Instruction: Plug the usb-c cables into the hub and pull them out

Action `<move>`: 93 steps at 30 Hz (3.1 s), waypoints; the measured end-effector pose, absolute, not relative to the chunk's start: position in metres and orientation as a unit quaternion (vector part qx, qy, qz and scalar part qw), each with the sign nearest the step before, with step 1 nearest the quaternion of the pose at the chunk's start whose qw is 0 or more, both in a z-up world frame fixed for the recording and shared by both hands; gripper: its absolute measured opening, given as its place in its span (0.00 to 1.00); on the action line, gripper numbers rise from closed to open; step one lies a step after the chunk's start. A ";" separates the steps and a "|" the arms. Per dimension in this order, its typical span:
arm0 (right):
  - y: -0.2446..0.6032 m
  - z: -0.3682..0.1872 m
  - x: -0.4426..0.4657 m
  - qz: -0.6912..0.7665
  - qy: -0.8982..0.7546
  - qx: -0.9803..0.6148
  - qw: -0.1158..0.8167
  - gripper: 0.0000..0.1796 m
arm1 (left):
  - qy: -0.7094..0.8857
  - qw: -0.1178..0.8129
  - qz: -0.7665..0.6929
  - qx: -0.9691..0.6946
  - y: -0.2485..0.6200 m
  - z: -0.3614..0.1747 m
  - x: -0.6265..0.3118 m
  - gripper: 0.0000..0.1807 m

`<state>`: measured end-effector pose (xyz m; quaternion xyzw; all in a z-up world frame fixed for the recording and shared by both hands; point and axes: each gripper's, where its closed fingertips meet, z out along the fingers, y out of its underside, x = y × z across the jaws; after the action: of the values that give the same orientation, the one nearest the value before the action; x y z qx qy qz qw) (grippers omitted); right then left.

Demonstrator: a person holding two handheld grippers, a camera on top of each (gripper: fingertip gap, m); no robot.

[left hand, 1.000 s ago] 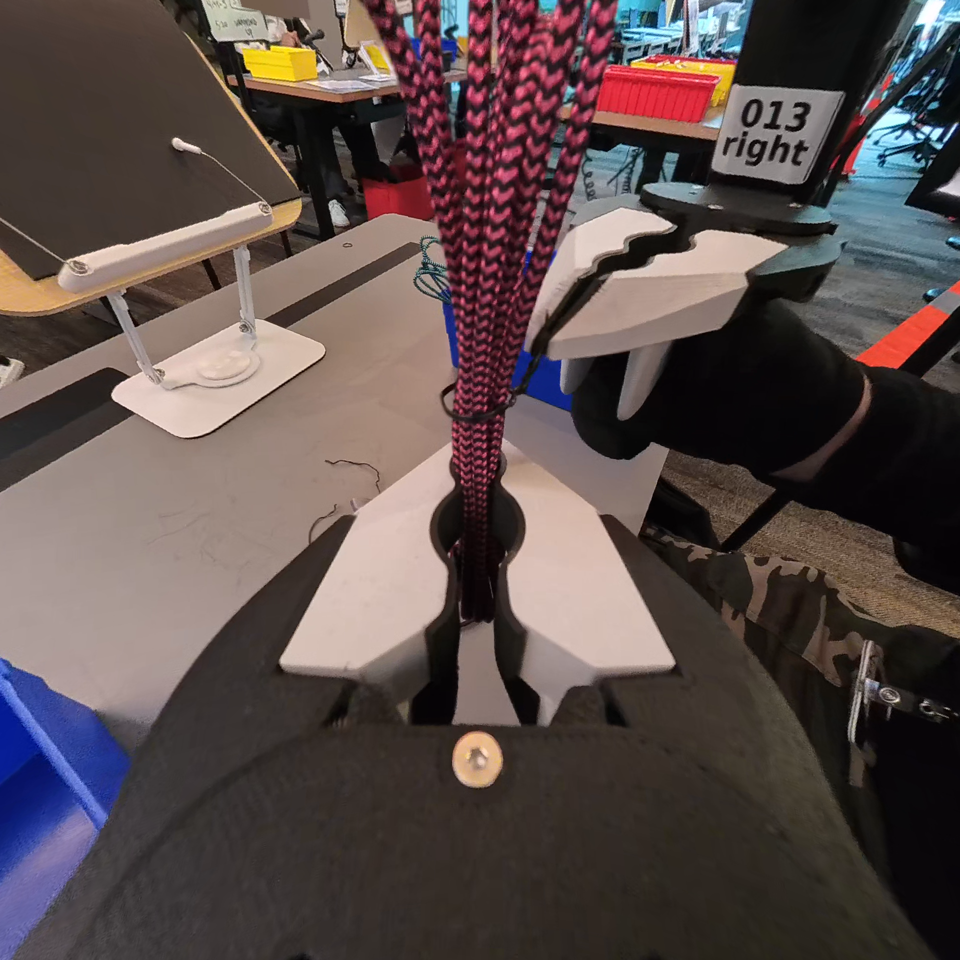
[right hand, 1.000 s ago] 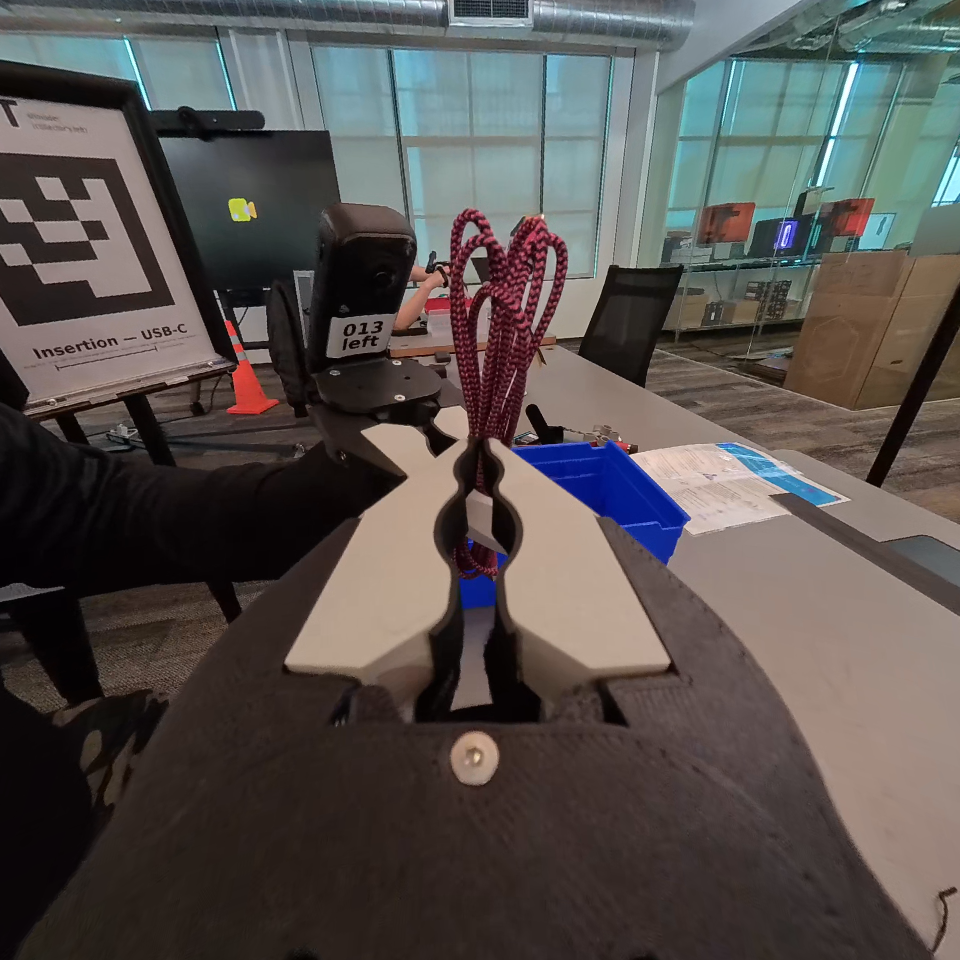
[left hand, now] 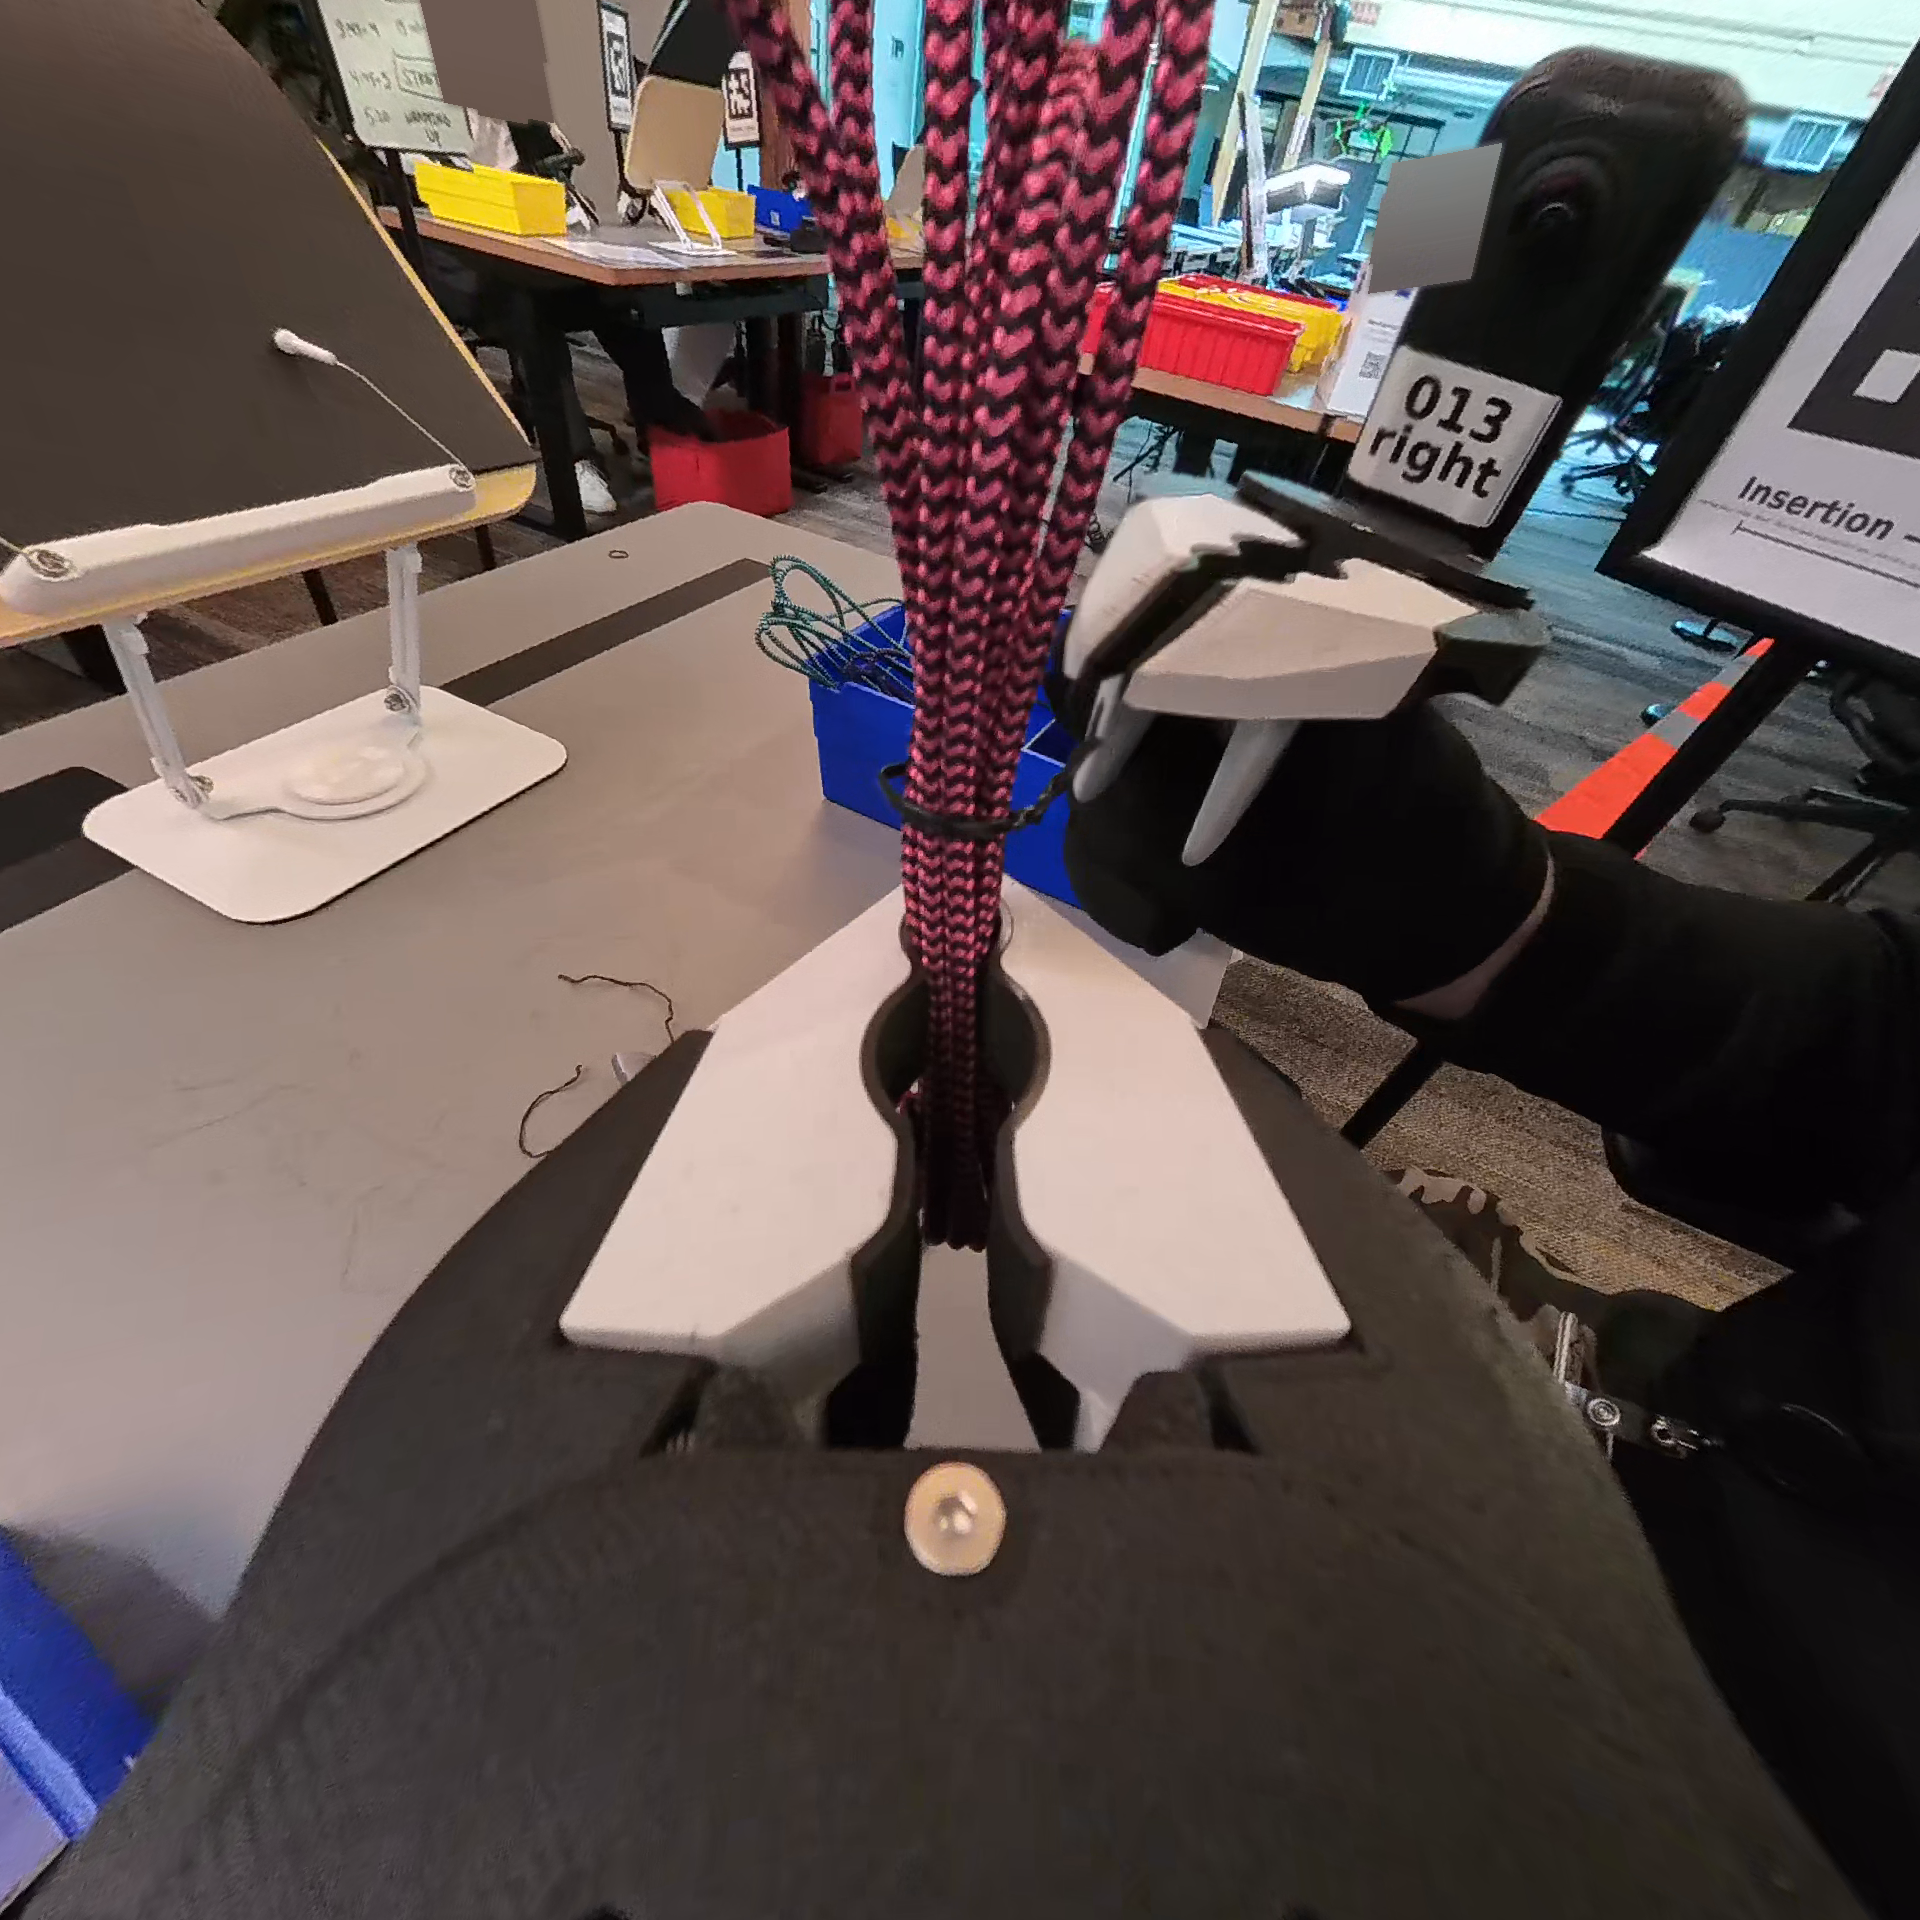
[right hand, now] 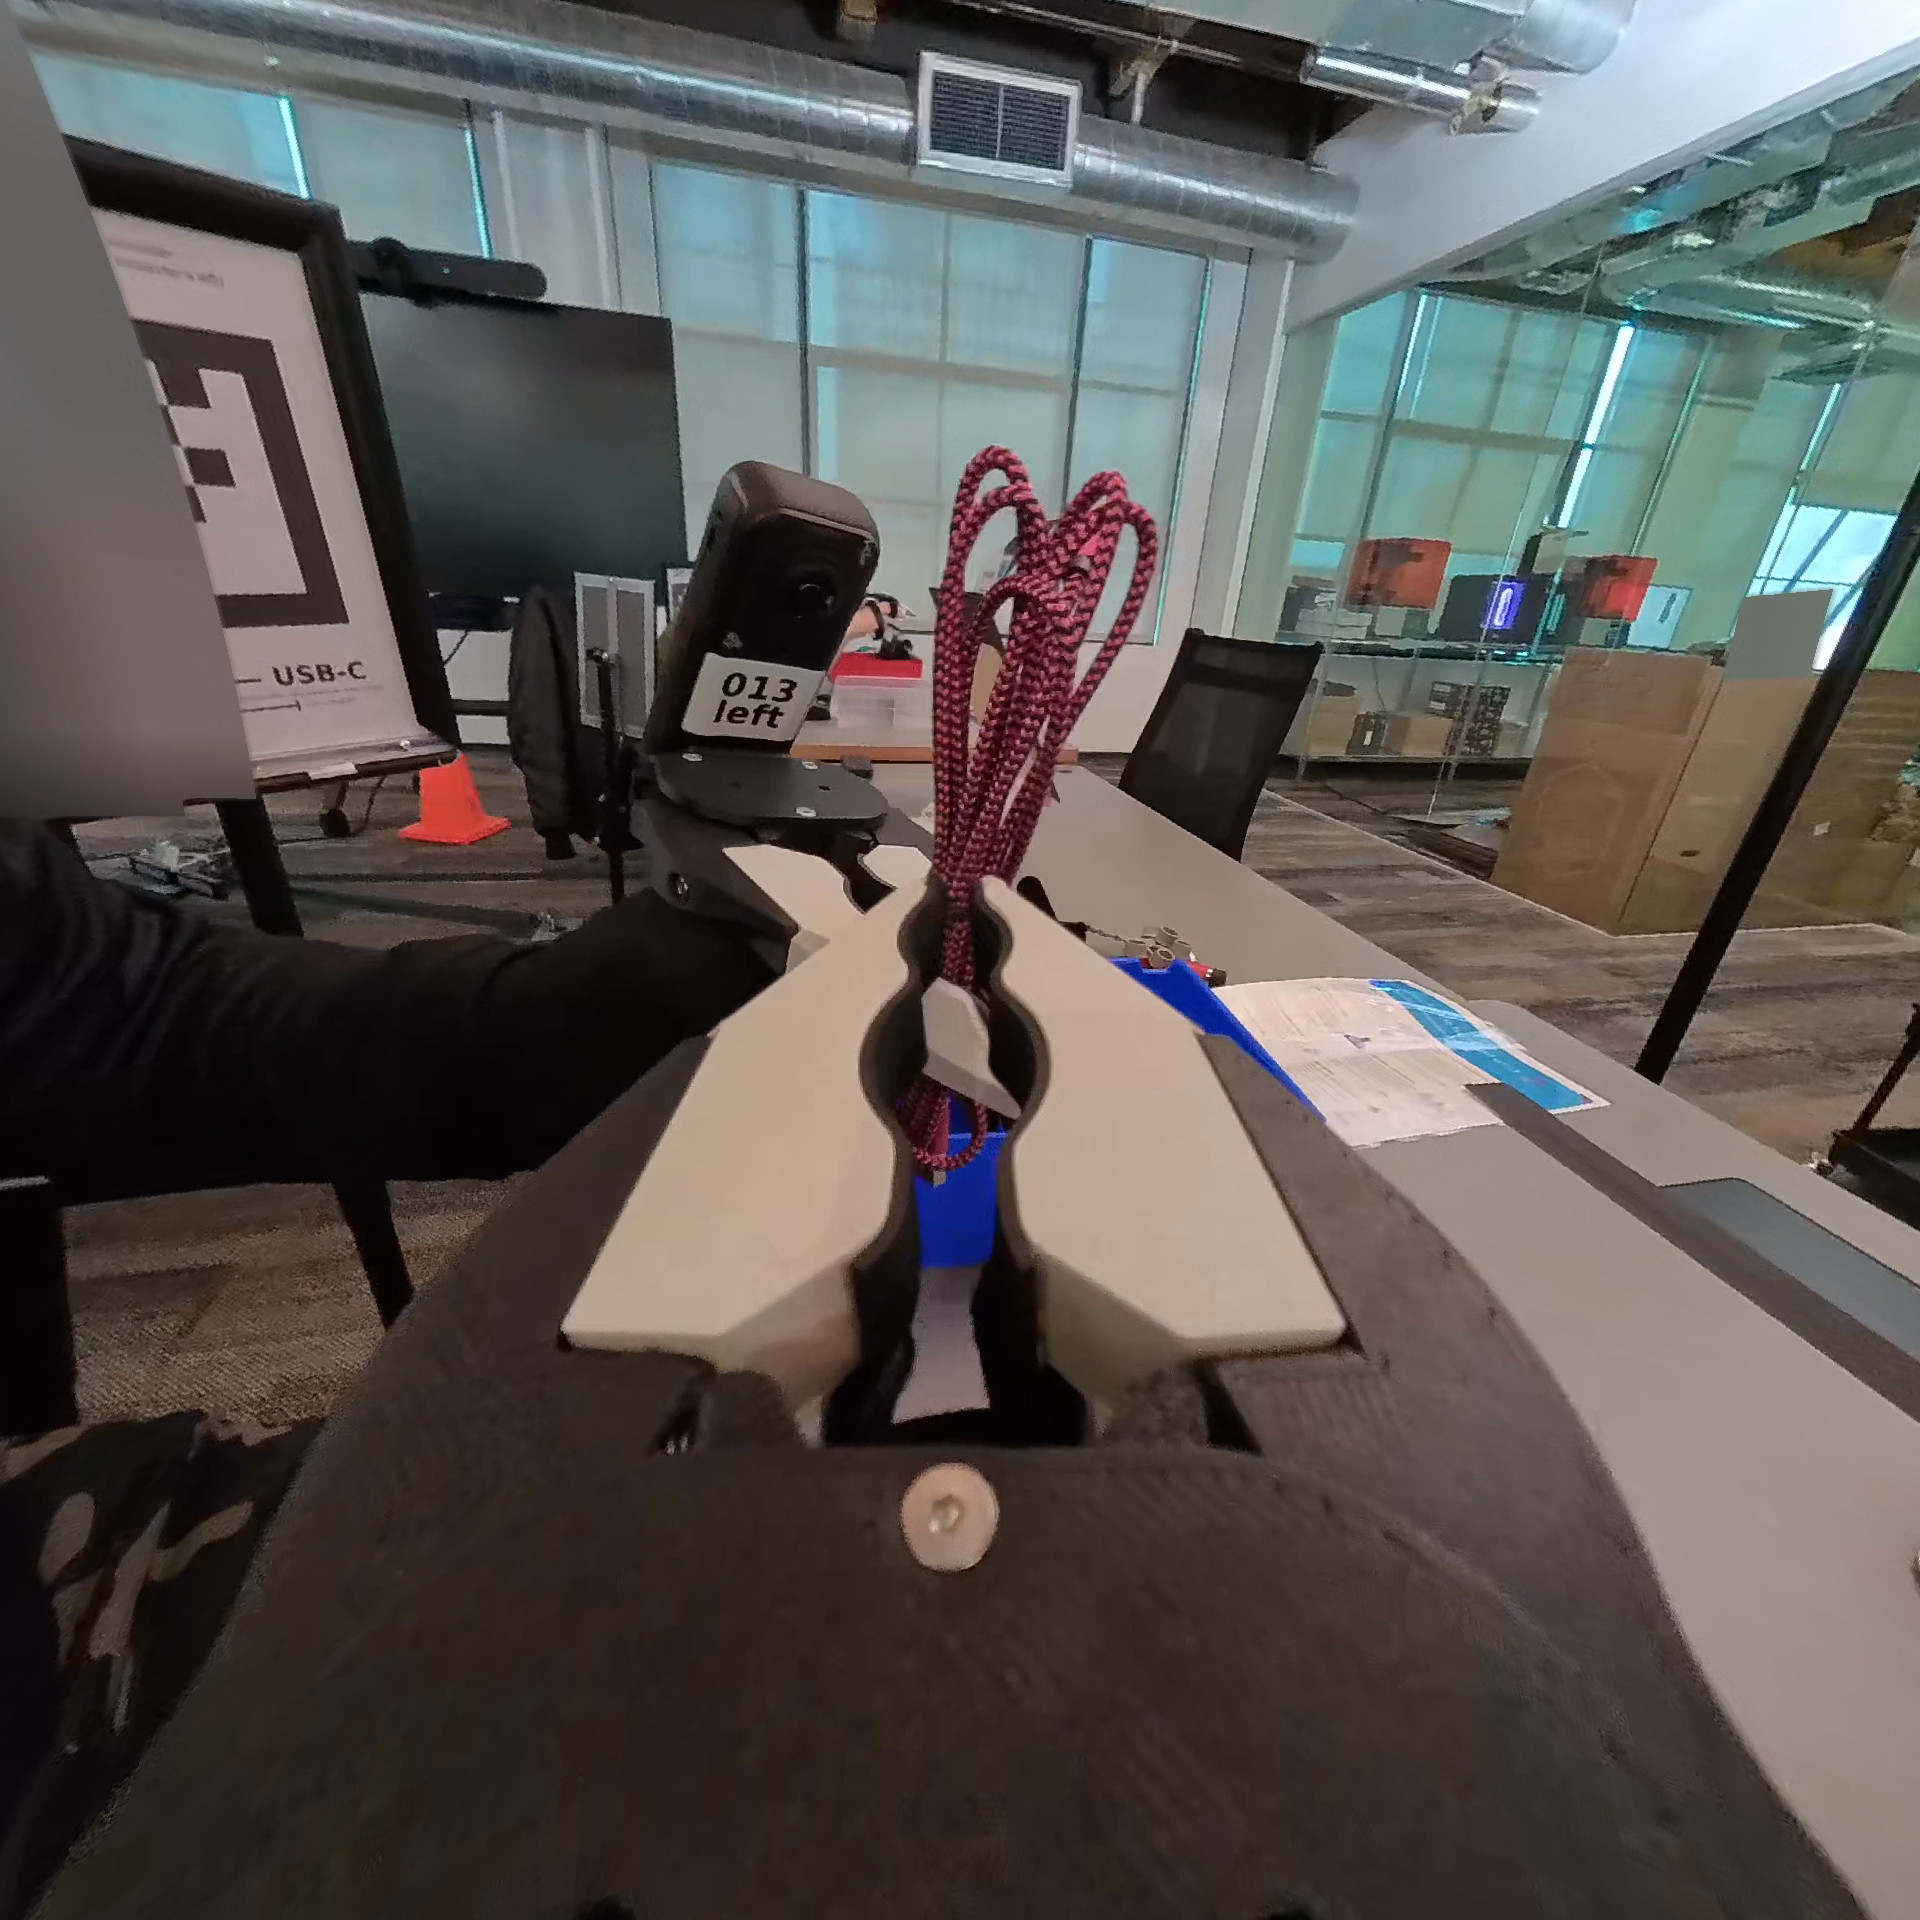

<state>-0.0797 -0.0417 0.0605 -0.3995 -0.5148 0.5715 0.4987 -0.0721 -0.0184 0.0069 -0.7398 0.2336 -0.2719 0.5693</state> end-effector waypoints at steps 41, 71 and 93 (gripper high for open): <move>-0.054 0.059 -0.072 0.606 -0.538 -0.365 0.458 0.00 | 0.265 0.562 -0.295 -0.726 -0.027 0.010 -0.056 0.00; -0.042 0.053 -0.074 0.578 -0.545 -0.413 0.447 0.01 | 0.317 0.555 -0.155 -0.753 -0.019 -0.011 -0.065 0.00; -0.032 0.033 -0.077 0.636 -0.509 -0.468 0.344 0.06 | 0.276 0.577 -0.062 -0.766 -0.004 -0.013 -0.086 0.00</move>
<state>-0.0766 -0.0317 0.0327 -0.4678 -0.5089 0.6357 0.3437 -0.0862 -0.0044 -0.0130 -0.7663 0.2755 -0.0624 0.5771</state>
